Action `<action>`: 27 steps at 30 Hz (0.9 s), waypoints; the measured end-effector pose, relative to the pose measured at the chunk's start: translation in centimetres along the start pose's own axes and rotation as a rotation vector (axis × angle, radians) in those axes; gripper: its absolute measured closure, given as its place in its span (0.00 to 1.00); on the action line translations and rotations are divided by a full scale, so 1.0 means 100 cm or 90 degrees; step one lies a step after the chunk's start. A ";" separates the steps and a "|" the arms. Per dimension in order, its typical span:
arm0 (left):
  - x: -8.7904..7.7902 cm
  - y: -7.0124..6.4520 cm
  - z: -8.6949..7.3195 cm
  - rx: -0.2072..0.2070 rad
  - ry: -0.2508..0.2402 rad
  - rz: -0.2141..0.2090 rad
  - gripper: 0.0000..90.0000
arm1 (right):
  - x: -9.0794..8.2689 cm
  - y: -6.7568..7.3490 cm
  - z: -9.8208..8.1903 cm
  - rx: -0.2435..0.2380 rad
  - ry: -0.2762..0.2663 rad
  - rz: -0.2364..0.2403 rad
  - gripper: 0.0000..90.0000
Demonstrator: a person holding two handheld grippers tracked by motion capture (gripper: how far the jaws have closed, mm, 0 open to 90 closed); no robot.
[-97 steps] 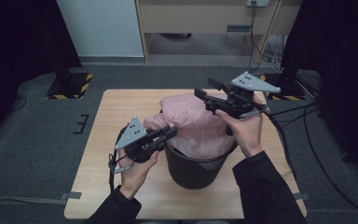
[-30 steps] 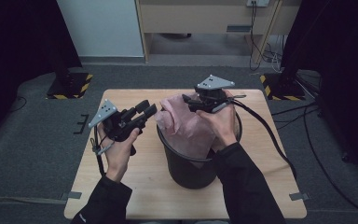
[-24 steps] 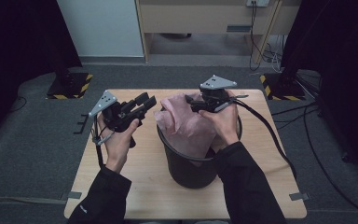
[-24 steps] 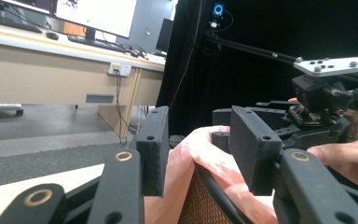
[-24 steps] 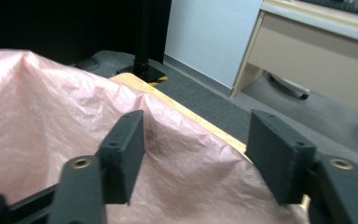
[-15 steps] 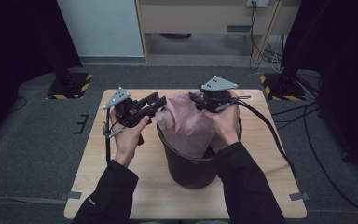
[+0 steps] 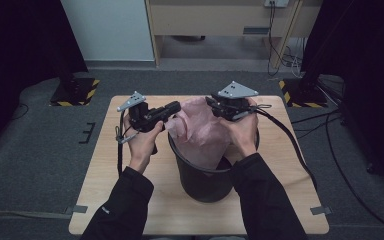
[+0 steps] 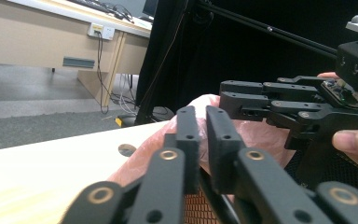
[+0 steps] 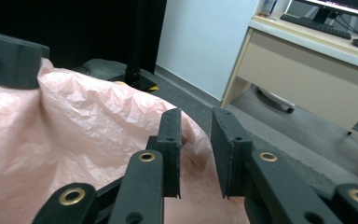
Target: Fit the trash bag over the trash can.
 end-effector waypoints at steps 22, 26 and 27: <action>-0.027 -0.100 -0.027 0.212 0.055 -0.068 0.99 | -0.042 -0.004 0.031 0.123 -0.144 0.122 0.44; -0.029 -0.102 -0.031 0.214 0.063 -0.070 0.99 | -0.030 0.008 0.029 0.113 -0.119 0.159 0.44; -0.030 -0.103 -0.031 0.215 0.067 -0.069 0.98 | -0.022 0.013 0.025 0.098 -0.090 0.163 0.44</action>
Point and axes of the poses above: each handheld gripper's, and its own axes: x roughly forward along the jaws, z roughly out of its top, y roughly to its left, the point moved 1 cm from there along x, roughly forward along the jaws, and after that the axes turned 5 degrees about y, right-handed, at the moved point
